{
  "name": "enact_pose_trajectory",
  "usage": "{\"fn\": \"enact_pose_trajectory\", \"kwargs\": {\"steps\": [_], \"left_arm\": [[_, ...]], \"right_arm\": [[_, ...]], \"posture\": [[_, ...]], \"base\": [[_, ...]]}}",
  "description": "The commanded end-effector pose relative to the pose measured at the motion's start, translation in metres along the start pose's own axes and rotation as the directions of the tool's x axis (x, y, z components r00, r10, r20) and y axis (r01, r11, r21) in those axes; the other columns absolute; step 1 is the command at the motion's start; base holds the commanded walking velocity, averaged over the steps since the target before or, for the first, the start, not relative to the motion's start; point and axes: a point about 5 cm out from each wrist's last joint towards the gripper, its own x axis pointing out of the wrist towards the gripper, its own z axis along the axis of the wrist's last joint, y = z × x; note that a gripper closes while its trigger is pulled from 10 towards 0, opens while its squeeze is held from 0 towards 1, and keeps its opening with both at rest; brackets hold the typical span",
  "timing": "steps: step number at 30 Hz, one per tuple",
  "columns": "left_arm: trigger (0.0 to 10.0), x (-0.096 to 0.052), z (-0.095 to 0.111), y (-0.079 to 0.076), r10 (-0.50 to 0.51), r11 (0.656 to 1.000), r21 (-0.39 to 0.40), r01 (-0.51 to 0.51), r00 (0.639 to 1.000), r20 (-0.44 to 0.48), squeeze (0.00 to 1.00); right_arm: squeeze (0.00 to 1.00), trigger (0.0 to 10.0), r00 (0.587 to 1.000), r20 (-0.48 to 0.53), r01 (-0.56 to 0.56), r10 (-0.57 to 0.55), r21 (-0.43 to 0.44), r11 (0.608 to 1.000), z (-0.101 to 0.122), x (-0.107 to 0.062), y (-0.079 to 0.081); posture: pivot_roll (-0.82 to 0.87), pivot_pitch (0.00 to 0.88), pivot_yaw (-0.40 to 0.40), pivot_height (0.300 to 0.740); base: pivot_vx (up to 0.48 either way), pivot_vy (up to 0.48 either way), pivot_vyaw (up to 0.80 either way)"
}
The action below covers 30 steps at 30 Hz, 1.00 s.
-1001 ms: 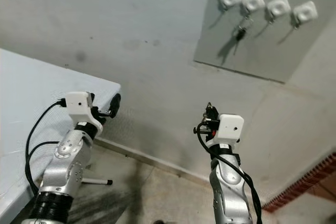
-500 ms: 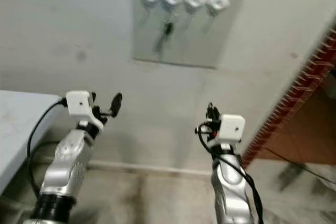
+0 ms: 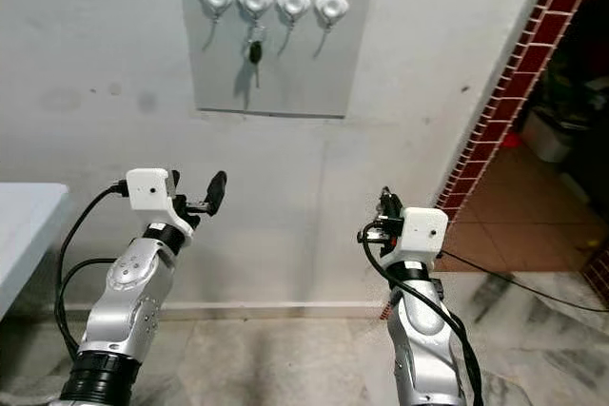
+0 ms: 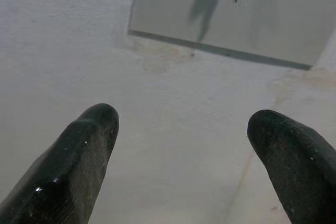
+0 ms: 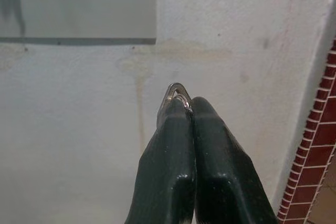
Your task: Hang keys on a hook
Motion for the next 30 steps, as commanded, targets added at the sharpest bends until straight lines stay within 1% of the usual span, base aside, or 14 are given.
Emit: {"fn": "enact_pose_trajectory", "kwargs": {"steps": [1, 3, 7, 8, 10, 11, 13, 14, 15, 24, 28, 30], "left_arm": [[10.0, 0.004, 0.004, -0.005, -0.019, 1.0, 0.022, 0.019, 1.0, 0.011, 0.0], [10.0, 0.006, 0.005, -0.008, -0.047, 0.999, 0.027, 0.047, 0.999, 0.01, 0.0], [10.0, 0.007, 0.004, -0.011, -0.069, 0.997, 0.02, 0.069, 0.998, 0.003, 0.0], [10.0, 0.008, 0.005, -0.014, -0.091, 0.996, 0.011, 0.091, 0.996, -0.001, 0.0], [10.0, 0.009, 0.006, -0.015, -0.102, 0.995, 0.01, 0.102, 0.995, 0.0, 0.0], [10.0, 0.009, 0.006, -0.016, -0.105, 0.994, 0.008, 0.105, 0.994, 0.0, 0.0], [10.0, 0.011, 0.006, -0.017, -0.126, 0.992, -0.001, 0.126, 0.992, -0.013, 0.0], [10.0, 0.011, 0.006, -0.018, -0.131, 0.991, -0.002, 0.131, 0.991, -0.019, 0.0], [10.0, 0.011, 0.005, -0.017, -0.127, 0.992, 0.002, 0.127, 0.992, -0.022, 0.0], [10.0, 0.01, 0.002, -0.014, -0.132, 0.991, 0.004, 0.133, 0.99, -0.042, 0.0], [10.0, 0.008, 0.002, -0.011, -0.131, 0.991, -0.002, 0.131, 0.991, -0.037, 0.0], [10.0, 0.007, 0.002, -0.01, -0.128, 0.992, -0.003, 0.128, 0.991, -0.03, 0.0]], "right_arm": [[0.0, 10.0, 1.0, -0.014, 0.017, -0.017, -0.017, 1.0, 0.0, 0.003, -0.003], [0.0, 10.0, 0.999, -0.035, 0.033, -0.033, -0.002, 0.999, -0.003, 0.001, -0.006], [0.0, 10.0, 0.999, -0.033, 0.037, -0.036, 0.014, 0.999, -0.003, -0.001, -0.007], [0.0, 10.0, 0.997, -0.048, 0.055, -0.053, 0.034, 0.998, -0.004, -0.002, -0.008], [0.0, 10.0, 0.997, -0.046, 0.067, -0.067, 0.011, 0.998, -0.003, -0.003, -0.009], [0.0, 10.0, 0.997, -0.046, 0.062, -0.061, 0.012, 0.998, -0.003, -0.003, -0.009], [0.0, 10.0, 0.999, -0.035, 0.04, -0.038, 0.04, 0.998, -0.001, -0.003, -0.007], [0.0, 10.0, 0.999, -0.02, 0.037, -0.036, 0.034, 0.999, 0.002, -0.003, -0.007], [0.0, 10.0, 0.999, -0.001, 0.052, -0.052, -0.004, 0.999, 0.004, -0.003, -0.009], [0.0, 10.0, 0.998, 0.033, 0.046, -0.046, 0.009, 0.999, 0.01, -0.005, -0.011], [0.0, 10.0, 0.998, 0.046, 0.033, -0.034, 0.014, 0.999, 0.013, -0.006, -0.01], [0.0, 10.0, 0.998, 0.058, 0.027, -0.028, 0.016, 0.999, 0.014, -0.007, -0.009]], "posture": [[0.0, 0.0, -0.033, 0.74], [-0.01, 0.0, -0.023, 0.74], [-0.02, 0.0, -0.01, 0.74], [-0.02, 0.0, -0.003, 0.74], [-0.02, 0.0, 0.003, 0.74], [-0.03, 0.0, 0.004, 0.74], [-0.03, 0.0, 0.009, 0.74], [-0.03, 0.0, 0.01, 0.74], [-0.03, 0.0, 0.01, 0.74], [-0.03, 0.0, 0.001, 0.74], [-0.03, 0.0, -0.006, 0.74], [-0.03, 0.0, -0.014, 0.74]], "base": [[0.0, 0.0, 0.0], [0.0, 0.0, 0.0], [0.0, 0.0, 0.0], [0.0, 0.0, 0.0], [0.0, 0.0, 0.0], [0.0, 0.0, 0.0], [0.0, 0.0, 0.0], [0.0, 0.0, 0.0], [0.0, 0.0, 0.0], [0.0, 0.0, 0.0], [0.0, 0.0, 0.0], [0.272, 0.0, 0.0]]}}
